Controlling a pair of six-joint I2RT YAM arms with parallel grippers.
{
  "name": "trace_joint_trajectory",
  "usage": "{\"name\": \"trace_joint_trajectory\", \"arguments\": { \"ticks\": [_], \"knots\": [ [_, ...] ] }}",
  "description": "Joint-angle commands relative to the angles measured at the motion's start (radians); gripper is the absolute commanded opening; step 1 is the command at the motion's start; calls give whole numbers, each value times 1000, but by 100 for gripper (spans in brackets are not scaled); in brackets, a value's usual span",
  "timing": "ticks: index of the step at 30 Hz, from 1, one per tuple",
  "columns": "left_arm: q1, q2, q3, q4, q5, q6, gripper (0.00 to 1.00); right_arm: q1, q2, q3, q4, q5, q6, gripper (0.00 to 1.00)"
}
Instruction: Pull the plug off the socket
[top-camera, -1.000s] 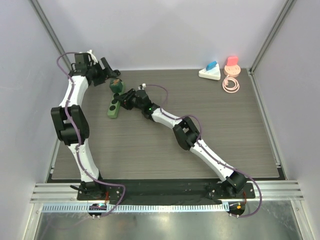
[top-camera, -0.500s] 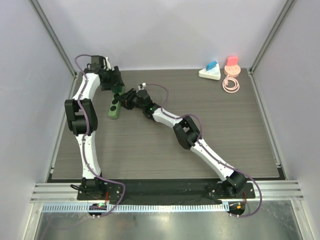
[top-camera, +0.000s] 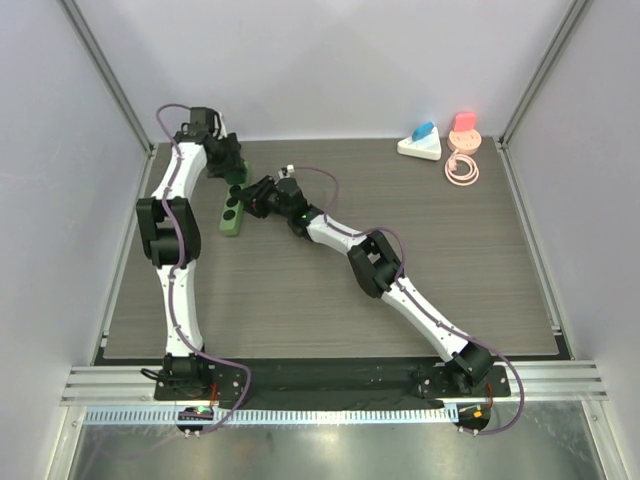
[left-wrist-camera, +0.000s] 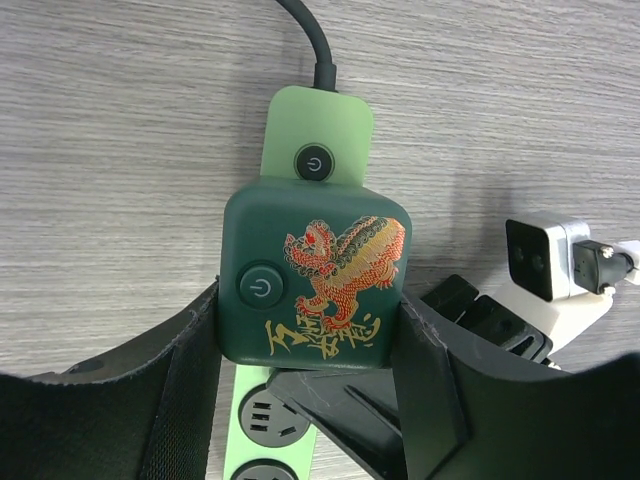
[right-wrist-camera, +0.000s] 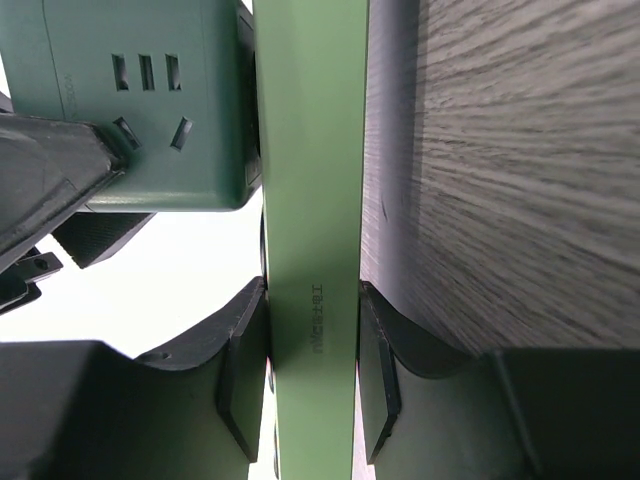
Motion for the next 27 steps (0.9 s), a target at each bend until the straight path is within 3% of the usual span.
{"name": "trace_joint_trajectory", "arguments": {
  "ticks": [1, 2, 7, 9, 13, 16, 18, 19, 22, 24, 27],
  "knots": [
    [0, 1, 49, -39, -47, 0, 0, -11, 35, -49, -116, 23, -68, 1],
    [10, -11, 17, -24, -39, -52, 0, -14, 35, -53, -93, 20, -48, 1],
    [120, -107, -166, 212, 263, -268, 0, -15, 38, -53, -47, 15, 22, 1],
    [111, -120, -154, 194, 219, -231, 0, -15, 40, -29, -83, 20, -4, 1],
    [-7, -209, -175, 167, -92, -61, 0, -12, 31, -15, -154, 38, -44, 1],
    [-33, -229, -181, 180, -117, -44, 0, -11, 23, -15, -211, 63, -78, 1],
    [-24, -193, -123, 103, -99, -63, 0, -11, 27, 16, -278, 74, -110, 1],
    [-23, -170, -23, 61, -100, -74, 0, -11, 24, 19, -335, 77, -121, 1],
    [-42, -107, 130, -51, -181, -58, 0, -4, 9, 2, -361, 91, -133, 1],
    [-85, -156, 103, 5, -289, 1, 0, -3, 14, 22, -363, 84, -123, 1],
    [-124, -275, -72, 140, -327, 43, 0, -1, 17, 39, -371, 84, -100, 1]
  ]
}}
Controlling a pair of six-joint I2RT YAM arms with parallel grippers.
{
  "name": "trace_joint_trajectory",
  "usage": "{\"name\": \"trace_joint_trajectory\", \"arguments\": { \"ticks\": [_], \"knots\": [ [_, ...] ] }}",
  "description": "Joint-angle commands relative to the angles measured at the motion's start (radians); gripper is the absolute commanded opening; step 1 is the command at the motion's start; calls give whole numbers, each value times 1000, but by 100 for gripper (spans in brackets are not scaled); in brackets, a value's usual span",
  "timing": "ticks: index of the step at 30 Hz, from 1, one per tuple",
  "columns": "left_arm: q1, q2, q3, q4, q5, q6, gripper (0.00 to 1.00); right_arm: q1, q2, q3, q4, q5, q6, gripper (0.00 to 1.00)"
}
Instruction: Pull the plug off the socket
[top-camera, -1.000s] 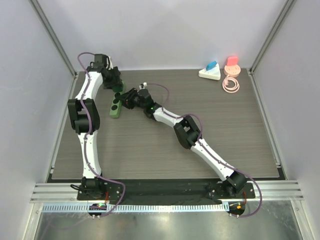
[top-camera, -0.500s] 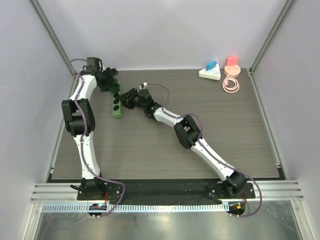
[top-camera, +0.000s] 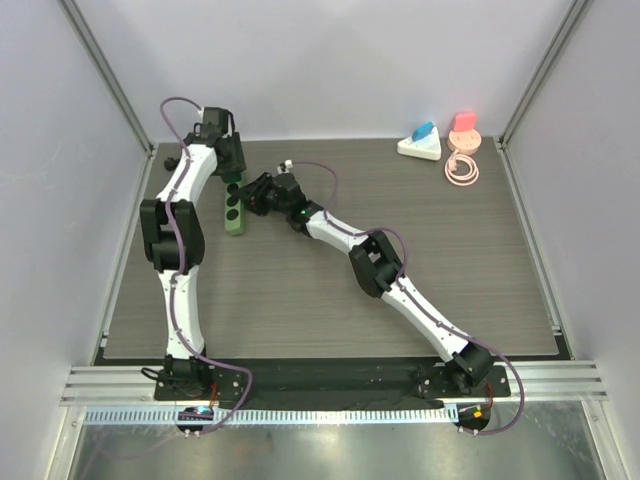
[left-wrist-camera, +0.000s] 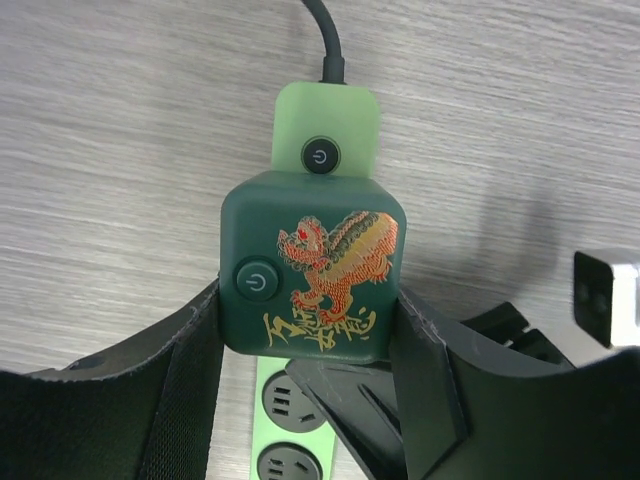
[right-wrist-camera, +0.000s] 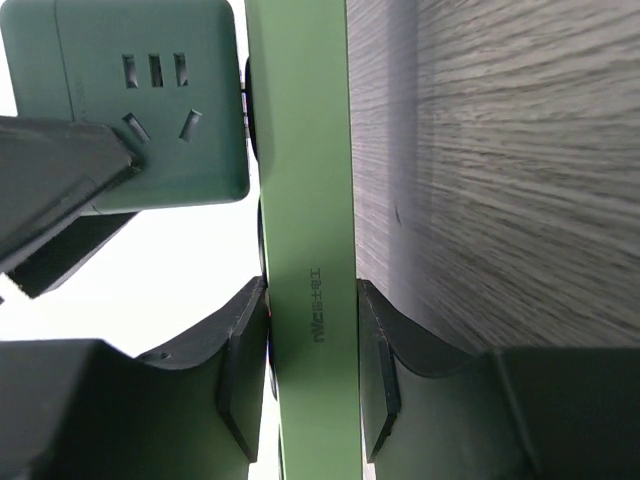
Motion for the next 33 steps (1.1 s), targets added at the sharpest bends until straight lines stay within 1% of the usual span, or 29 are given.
{"name": "trace_joint_trajectory", "arguments": {
  "ticks": [1, 3, 5, 6, 8, 9, 10, 11, 12, 13, 14, 16, 17, 18, 19, 20, 21, 22, 23, 25, 26, 27, 28, 29, 30, 32, 33],
  "knots": [
    [-60, -236, -124, 167, -60, 65, 0, -4, 25, -13, -260, 68, -8, 1],
    [-53, -284, -227, 245, -24, 56, 0, -5, 23, -16, -236, 57, 10, 1],
    [-38, -279, -234, 235, 3, 42, 0, -7, 23, -16, -213, 32, 18, 1],
    [-13, -266, -228, 215, 19, 13, 0, -7, 14, -27, -211, 29, 16, 1],
    [22, -265, -238, 212, 124, -37, 0, -11, 5, -51, -175, 17, 31, 1],
    [69, -268, -281, 250, 182, -112, 0, -13, 4, -80, -155, 8, 45, 1],
    [105, -285, -310, 285, 298, -164, 0, -13, 10, -90, -124, -1, 64, 1],
    [130, -291, -343, 330, 359, -212, 0, -19, 16, -90, -116, -20, 77, 1],
    [177, -290, -381, 400, 417, -255, 0, -20, 22, -79, -113, -26, 87, 1],
    [194, -276, -387, 418, 474, -331, 0, -19, 31, -76, -113, -26, 85, 1],
    [209, -264, -383, 425, 529, -350, 0, -19, 30, -76, -113, -26, 82, 1],
    [216, -249, -337, 387, 521, -338, 0, -17, 27, -81, -124, -21, 67, 1],
    [208, -238, -311, 352, 440, -271, 0, -17, 25, -78, -136, -18, 52, 1],
    [175, -238, -256, 256, 377, -222, 0, -16, 24, -70, -153, -3, 36, 1],
    [153, -239, -236, 219, 311, -176, 0, -14, 22, -70, -171, 2, 10, 1],
    [128, -251, -225, 191, 237, -89, 0, -14, 19, -68, -182, 9, 2, 1],
    [90, -264, -232, 179, 150, -59, 0, -14, 17, -70, -188, 17, -4, 1],
    [88, -271, -238, 181, 137, -39, 0, -14, 20, -68, -199, 22, -14, 1],
    [60, -281, -248, 185, 129, -33, 0, -13, 22, -67, -200, 26, -19, 1],
    [64, -299, -268, 214, 167, -56, 0, -11, 22, -52, -268, 47, -40, 1],
    [71, -298, -263, 218, 201, -73, 0, -8, 13, -48, -285, 58, -57, 1],
    [106, -285, -236, 217, 254, -138, 0, -7, 8, -56, -288, 64, -61, 1],
    [119, -275, -210, 202, 317, -172, 0, -7, 5, -62, -288, 71, -61, 1],
    [130, -261, -176, 166, 329, -203, 0, -7, 5, -62, -288, 71, -62, 1],
    [142, -235, -97, 92, 327, -226, 0, -5, 10, -50, -303, 74, -62, 1],
    [133, -224, -33, 22, 304, -223, 0, -4, 7, -45, -325, 87, -68, 1],
    [122, -227, -6, -24, 272, -188, 0, -4, -1, -48, -331, 95, -67, 1]
  ]
}}
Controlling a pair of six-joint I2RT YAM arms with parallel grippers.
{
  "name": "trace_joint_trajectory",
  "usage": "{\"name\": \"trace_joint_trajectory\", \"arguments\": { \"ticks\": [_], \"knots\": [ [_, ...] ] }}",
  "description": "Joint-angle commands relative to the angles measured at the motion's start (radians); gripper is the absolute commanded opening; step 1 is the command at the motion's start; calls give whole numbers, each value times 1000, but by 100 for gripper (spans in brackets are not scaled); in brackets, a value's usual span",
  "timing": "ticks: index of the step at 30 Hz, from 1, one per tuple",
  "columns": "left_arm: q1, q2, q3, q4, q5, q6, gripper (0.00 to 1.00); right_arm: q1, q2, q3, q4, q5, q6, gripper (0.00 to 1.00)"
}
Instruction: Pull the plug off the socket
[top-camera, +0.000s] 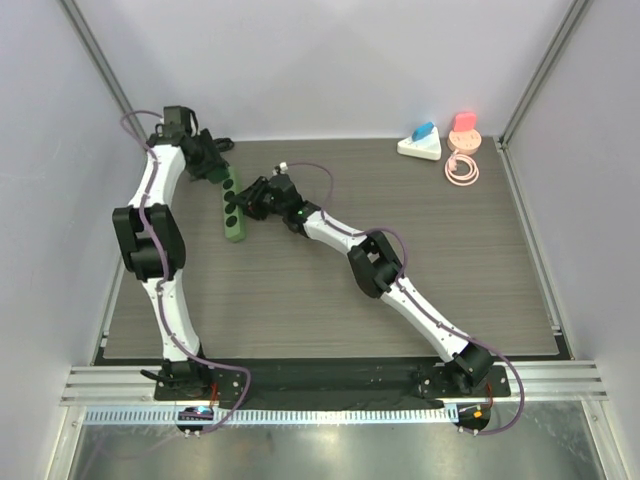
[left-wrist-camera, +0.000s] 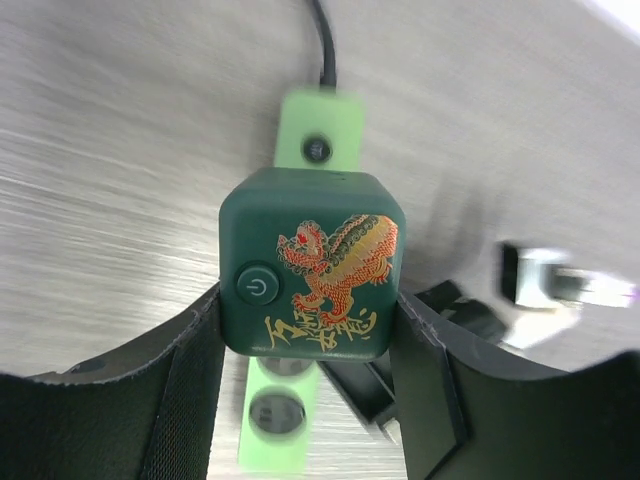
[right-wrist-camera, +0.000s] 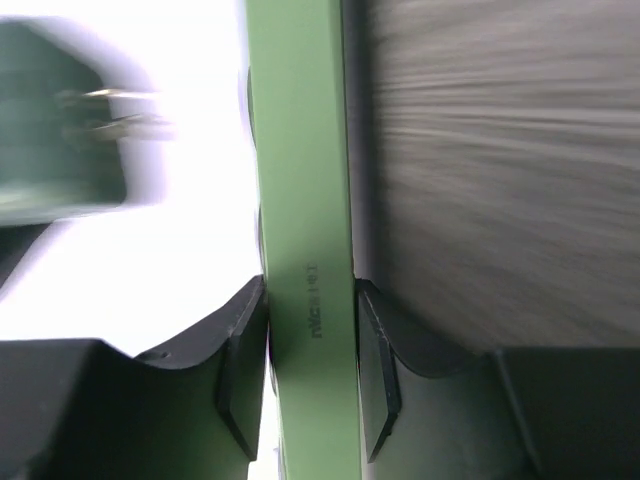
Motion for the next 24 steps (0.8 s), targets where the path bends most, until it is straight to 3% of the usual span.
{"name": "trace_joint_trajectory", "arguments": {
  "ticks": [1, 6, 12, 18, 19, 20, 24],
  "knots": [
    [-28, -110, 178, -80, -60, -6, 0, -17, 20, -34, -304, 143, -22, 1],
    [-96, -153, 80, -74, -173, 83, 0, -12, 18, -27, -321, 164, -13, 1],
    [-79, -245, -9, -17, -151, 89, 0, -23, 76, 3, -61, 34, 48, 1],
    [-57, -374, -78, -7, -77, 46, 0, 2, 67, 9, 17, 57, 53, 2],
    [-56, -389, -90, -5, -61, 40, 0, 11, 64, 10, 30, 71, 56, 6],
    [-56, -403, -119, -4, -50, 35, 0, 17, 59, 10, 34, 80, 59, 20],
    [-57, -481, -194, -2, 12, 23, 0, 19, 20, 3, 5, 89, 21, 56]
  ]
}}
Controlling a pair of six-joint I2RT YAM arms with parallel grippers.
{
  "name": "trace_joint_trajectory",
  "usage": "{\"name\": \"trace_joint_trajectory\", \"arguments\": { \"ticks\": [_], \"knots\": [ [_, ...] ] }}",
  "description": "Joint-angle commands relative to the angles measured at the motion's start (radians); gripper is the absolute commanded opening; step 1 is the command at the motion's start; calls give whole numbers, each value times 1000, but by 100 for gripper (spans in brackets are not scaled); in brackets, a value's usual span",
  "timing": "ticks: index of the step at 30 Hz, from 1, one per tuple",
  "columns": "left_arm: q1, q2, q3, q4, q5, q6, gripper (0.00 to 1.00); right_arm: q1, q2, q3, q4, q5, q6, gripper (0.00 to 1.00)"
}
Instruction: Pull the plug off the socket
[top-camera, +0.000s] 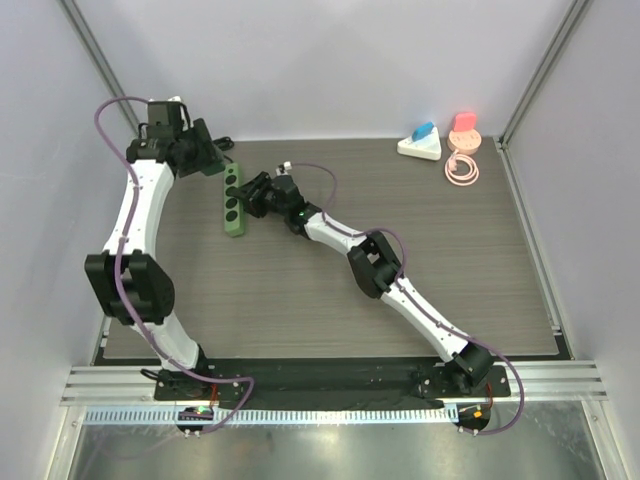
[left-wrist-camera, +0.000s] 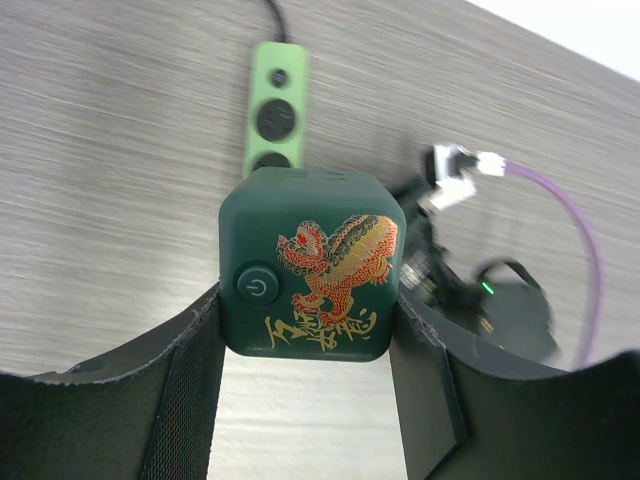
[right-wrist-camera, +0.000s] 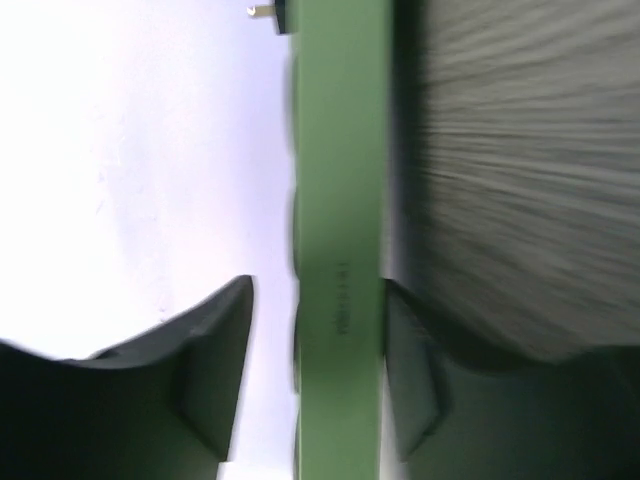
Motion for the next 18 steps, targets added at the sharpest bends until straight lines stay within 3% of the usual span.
{"name": "trace_joint_trajectory", "arguments": {
  "ticks": [1, 4, 7, 11, 18],
  "knots": [
    [-7, -122, -43, 48, 103, -17, 0, 12, -19, -8, -64, 39, -64, 61],
    [-7, -185, -130, 54, 176, -27, 0, -7, -85, -75, -92, 20, -119, 82],
    [-8, -249, -256, 98, 231, -53, 0, -31, -157, -120, -156, -7, -211, 90],
    [-22, -335, -418, 135, 287, -78, 0, -71, -301, -277, -222, -21, -358, 92],
    [-99, -477, -558, 177, 330, -125, 0, -155, -559, -548, -268, -55, -562, 93]
  ]
}}
